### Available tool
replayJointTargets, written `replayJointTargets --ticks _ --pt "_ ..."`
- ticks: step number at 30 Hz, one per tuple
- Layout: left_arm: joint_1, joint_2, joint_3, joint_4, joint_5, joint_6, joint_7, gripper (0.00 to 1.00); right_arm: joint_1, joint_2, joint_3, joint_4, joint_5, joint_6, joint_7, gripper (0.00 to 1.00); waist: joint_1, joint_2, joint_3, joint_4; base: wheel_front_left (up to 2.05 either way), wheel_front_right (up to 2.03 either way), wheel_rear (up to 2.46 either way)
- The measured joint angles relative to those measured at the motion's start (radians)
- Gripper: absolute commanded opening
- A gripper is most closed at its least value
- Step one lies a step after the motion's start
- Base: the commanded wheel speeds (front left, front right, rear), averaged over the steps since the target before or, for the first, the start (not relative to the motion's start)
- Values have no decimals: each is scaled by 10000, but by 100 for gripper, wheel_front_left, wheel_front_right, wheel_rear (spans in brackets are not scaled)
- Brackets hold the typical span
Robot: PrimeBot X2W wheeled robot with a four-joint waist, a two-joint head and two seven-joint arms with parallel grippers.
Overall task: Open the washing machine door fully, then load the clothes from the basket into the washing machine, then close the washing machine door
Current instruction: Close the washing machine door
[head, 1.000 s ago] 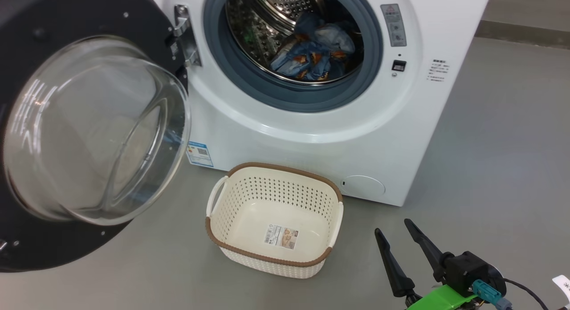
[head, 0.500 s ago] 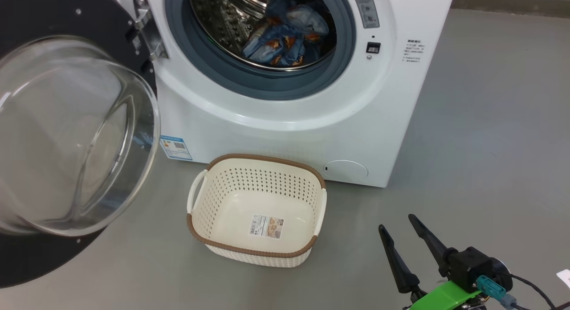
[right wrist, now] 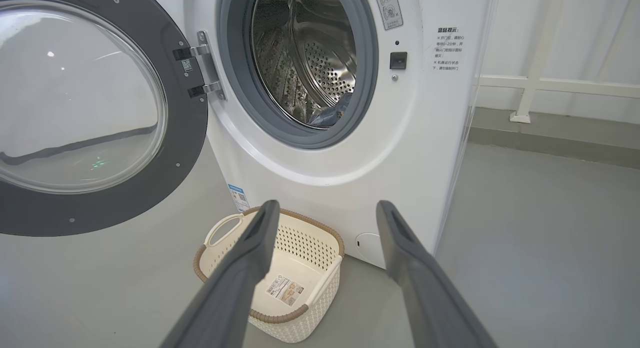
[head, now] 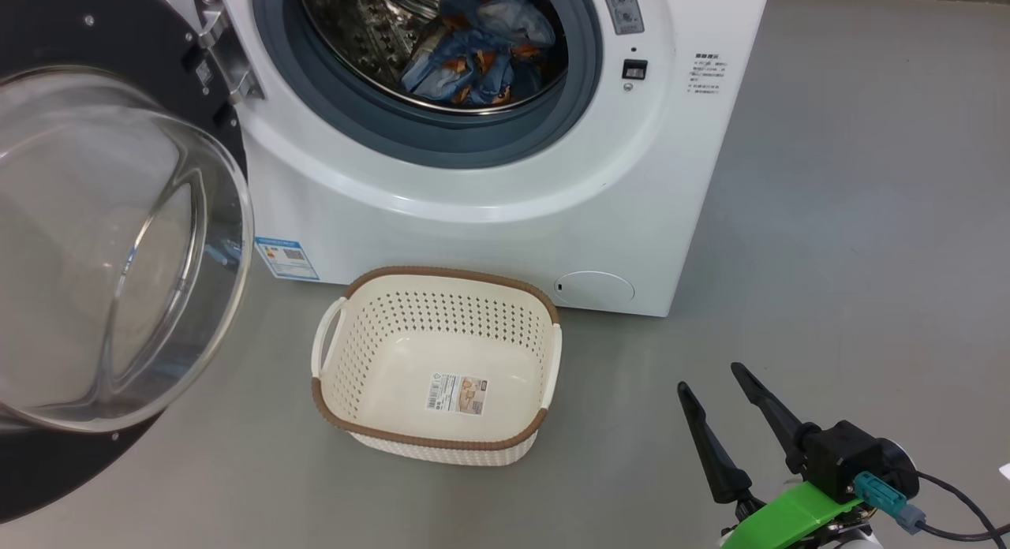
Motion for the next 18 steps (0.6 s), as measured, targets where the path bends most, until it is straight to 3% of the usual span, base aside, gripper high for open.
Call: replayJointTargets --ticks 5,18 --pt "2 -96 -44 -8 -12 -19 35 0 0 -63 -4 -63 0 0 40 100 0 0 54 -50 0 0 0" --pt "430 -428 -130 -704 -675 -111 1310 0 5 -42 -12 -75 61 0 94 100 0 0 27 79 0 0 0"
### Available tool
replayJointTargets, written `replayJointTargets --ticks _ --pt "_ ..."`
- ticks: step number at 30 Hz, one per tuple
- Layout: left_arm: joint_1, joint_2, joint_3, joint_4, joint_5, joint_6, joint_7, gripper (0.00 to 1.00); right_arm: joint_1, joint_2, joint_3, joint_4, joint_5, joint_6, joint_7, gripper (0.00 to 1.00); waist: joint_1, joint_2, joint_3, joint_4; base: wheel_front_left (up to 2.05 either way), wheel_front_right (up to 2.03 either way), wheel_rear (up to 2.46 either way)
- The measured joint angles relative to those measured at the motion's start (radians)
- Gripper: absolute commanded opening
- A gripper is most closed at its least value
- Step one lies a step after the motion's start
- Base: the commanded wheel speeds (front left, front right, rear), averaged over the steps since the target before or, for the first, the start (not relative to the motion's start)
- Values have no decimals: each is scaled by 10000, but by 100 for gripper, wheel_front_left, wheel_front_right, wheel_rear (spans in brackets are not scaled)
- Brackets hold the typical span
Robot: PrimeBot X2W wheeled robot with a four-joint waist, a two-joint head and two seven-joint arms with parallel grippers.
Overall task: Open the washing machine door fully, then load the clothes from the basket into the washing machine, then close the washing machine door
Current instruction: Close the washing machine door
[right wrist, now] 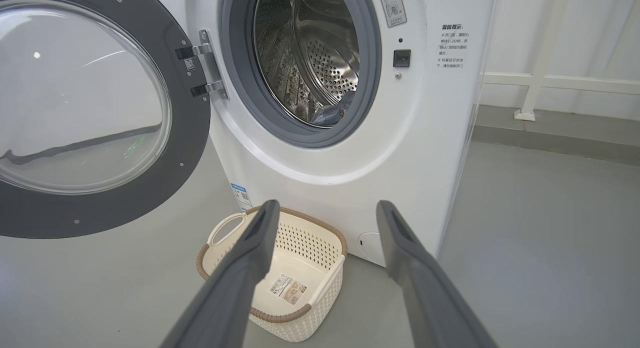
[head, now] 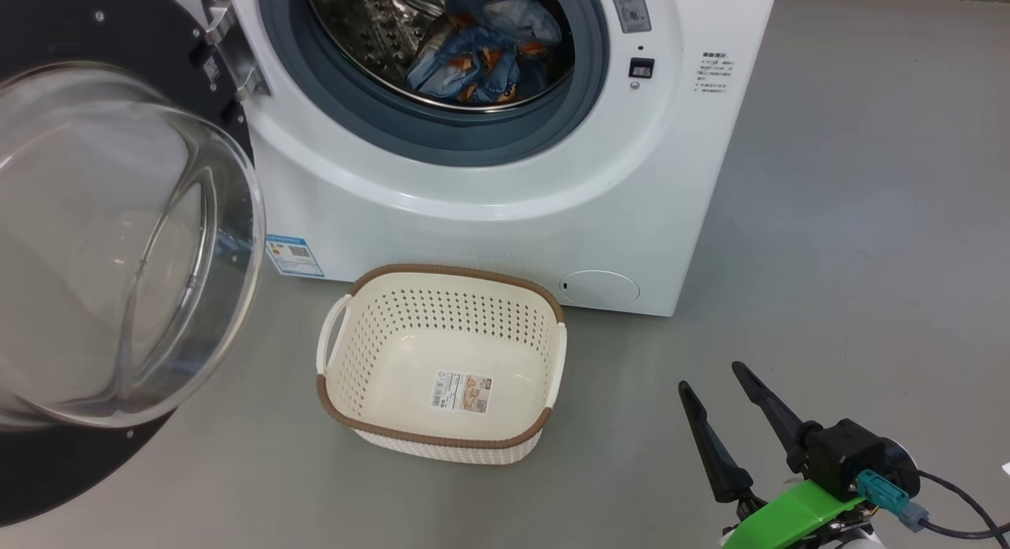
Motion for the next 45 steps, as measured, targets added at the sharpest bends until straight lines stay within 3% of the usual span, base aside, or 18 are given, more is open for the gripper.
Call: replayJointTargets --ticks 9,24,37,45 --pt "391 -194 -8 -648 -368 38 849 0 1 25 12 6 102 0 58 100 0 0 8 61 0 0 0" --pt "1017 -362 -608 -1659 -874 543 2640 0 2 56 35 107 188 0 79 100 0 0 30 72 0 0 0" --pt "2003 -1055 -1290 -3206 -2079 1517 5066 0 3 113 291 291 228 0 -10 100 0 1 -134 68 0 0 0" --pt "2607 -1818 -1703 -4612 -2629 1632 5950 0 3 151 337 439 267 0 -25 100 0 0 -203 -10 0 0 0"
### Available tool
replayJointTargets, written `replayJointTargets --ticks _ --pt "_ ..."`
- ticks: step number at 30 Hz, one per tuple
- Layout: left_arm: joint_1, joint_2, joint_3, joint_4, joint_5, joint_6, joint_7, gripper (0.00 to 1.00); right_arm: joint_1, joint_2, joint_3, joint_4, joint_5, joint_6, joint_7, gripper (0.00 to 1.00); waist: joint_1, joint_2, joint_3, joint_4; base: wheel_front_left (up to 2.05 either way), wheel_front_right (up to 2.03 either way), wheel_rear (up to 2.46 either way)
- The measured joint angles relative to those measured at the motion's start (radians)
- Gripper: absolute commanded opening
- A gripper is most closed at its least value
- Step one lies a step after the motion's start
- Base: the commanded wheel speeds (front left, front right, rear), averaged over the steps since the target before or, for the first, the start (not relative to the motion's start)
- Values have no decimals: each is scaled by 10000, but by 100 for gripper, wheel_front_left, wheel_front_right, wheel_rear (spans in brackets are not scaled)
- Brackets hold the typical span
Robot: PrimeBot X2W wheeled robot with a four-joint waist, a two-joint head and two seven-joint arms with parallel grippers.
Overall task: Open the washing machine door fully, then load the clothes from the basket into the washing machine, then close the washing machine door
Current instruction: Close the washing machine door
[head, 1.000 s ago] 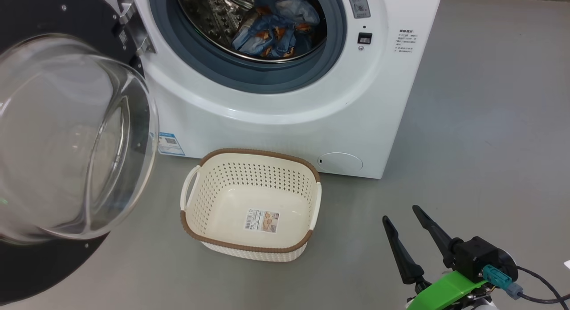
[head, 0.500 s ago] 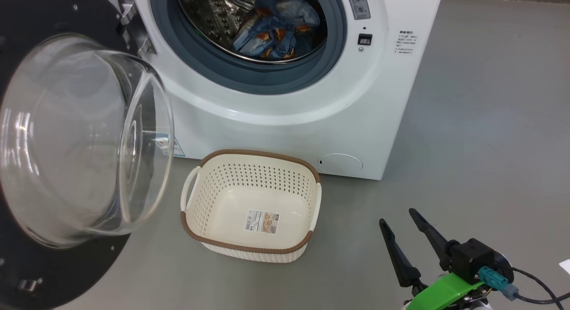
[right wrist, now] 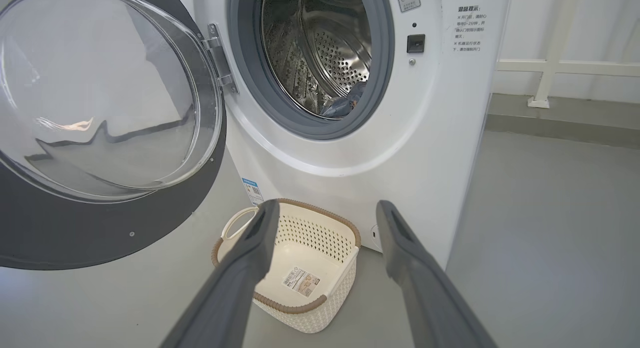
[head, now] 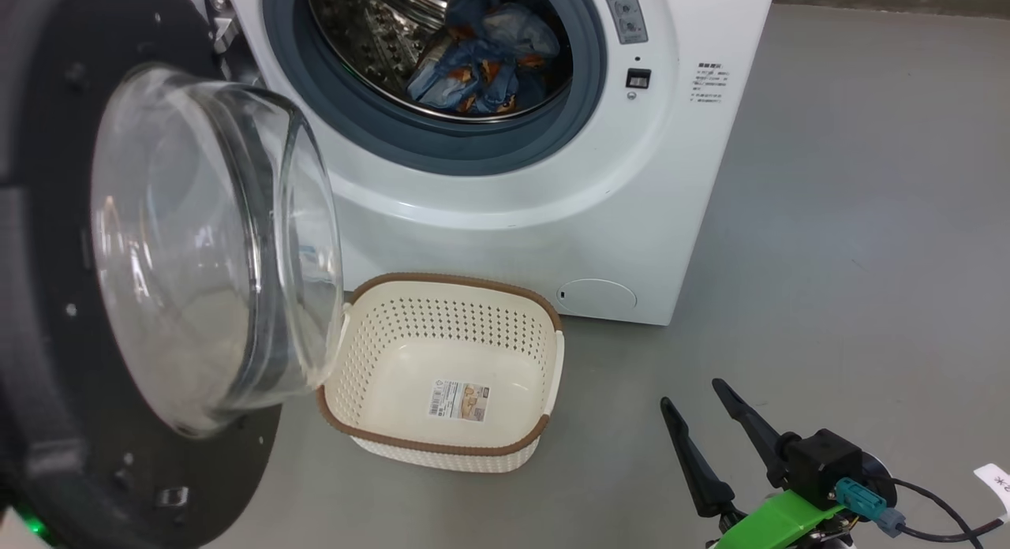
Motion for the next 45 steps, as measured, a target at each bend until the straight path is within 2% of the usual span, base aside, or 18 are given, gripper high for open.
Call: replayJointTargets --ticks 4,10,14,19,25,30,36,45 --pt "378 -376 -272 -627 -90 -82 249 0 0 8 38 15 0 0 -46 100 0 0 22 -113 0 0 0" --pt "663 -951 -742 -1413 -245 -581 395 0 -3 2 46 15 0 0 -84 100 0 0 133 -373 0 0 0" --pt "692 -1058 -1197 -1622 -598 -857 176 0 -5 6 42 36 159 0 -90 100 0 0 200 -605 0 0 0" --pt "857 -1160 -2002 -1889 -608 -1442 -355 0 -15 6 29 44 207 0 -121 100 -1 0 295 -977 0 0 0" --pt "852 -1164 -3350 -1898 -1049 -2092 -1607 0 -35 -8 -94 54 207 0 -167 100 0 0 441 -1487 0 0 0" --pt "579 -1160 -4581 -1536 -1032 -2562 -3375 0 -233 -4 -119 44 207 0 -211 100 0 0 617 -2017 0 0 0" --pt "-390 -1164 -5356 -1126 -69 -2685 -4821 0 -408 6 -102 56 213 0 -247 100 0 0 850 -2568 0 0 0" --pt "-1523 -1164 -5749 -556 -303 -2685 -5672 0 -616 21 -98 105 288 0 -332 100 0 0 1216 -3316 0 0 0"
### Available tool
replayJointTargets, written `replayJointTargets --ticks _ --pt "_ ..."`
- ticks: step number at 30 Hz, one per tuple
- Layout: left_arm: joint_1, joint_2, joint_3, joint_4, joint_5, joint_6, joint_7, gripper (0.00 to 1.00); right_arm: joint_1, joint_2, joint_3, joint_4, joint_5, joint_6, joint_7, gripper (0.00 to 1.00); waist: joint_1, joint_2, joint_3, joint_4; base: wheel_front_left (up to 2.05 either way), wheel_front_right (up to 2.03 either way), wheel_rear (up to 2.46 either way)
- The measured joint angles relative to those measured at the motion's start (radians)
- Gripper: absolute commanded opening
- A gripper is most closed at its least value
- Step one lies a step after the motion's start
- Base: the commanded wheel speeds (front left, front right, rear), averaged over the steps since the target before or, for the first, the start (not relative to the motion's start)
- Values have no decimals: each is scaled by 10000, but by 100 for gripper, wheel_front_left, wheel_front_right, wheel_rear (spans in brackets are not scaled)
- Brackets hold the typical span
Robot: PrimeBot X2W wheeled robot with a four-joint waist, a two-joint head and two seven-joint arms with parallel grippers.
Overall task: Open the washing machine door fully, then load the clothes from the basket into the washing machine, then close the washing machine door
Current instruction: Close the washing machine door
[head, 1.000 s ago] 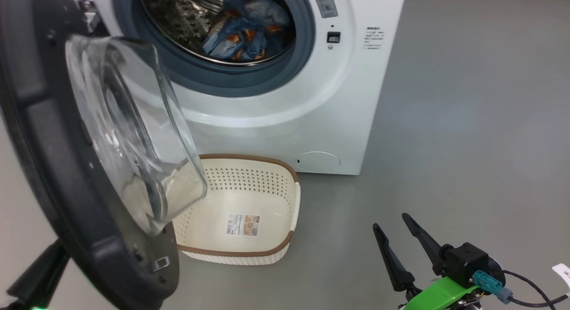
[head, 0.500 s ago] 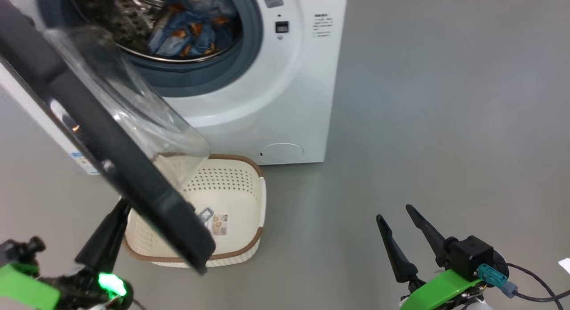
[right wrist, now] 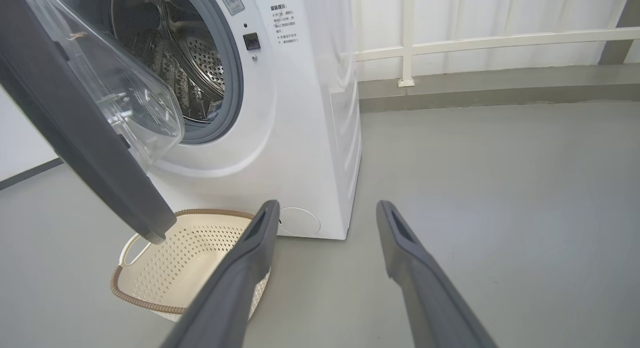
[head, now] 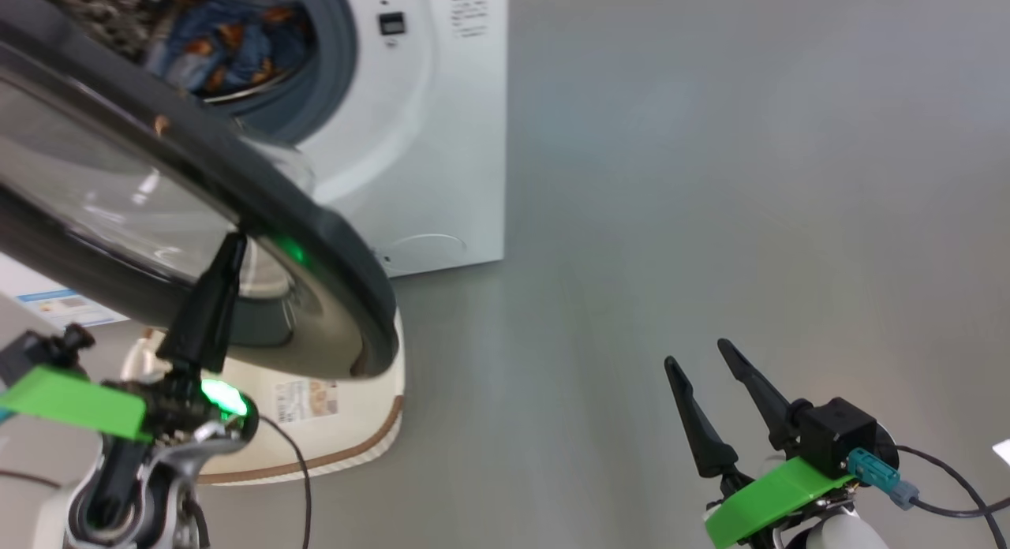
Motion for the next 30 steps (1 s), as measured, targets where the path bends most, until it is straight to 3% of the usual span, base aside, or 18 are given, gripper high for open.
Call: replayJointTargets --ticks 13,22,30 --pt "-1516 -38 -94 890 -291 -13 -604 0 -287 79 -77 102 15 0 -12 100 2 0 539 -720 0 0 0" --pt "-1459 -44 -48 984 -320 -13 -792 0 -378 169 -230 98 13 0 -12 100 1 0 282 -566 0 0 0" --pt "-319 -44 36 920 -474 -13 -1315 0 -352 240 -209 140 13 0 -13 100 0 0 -190 -283 0 0 0"
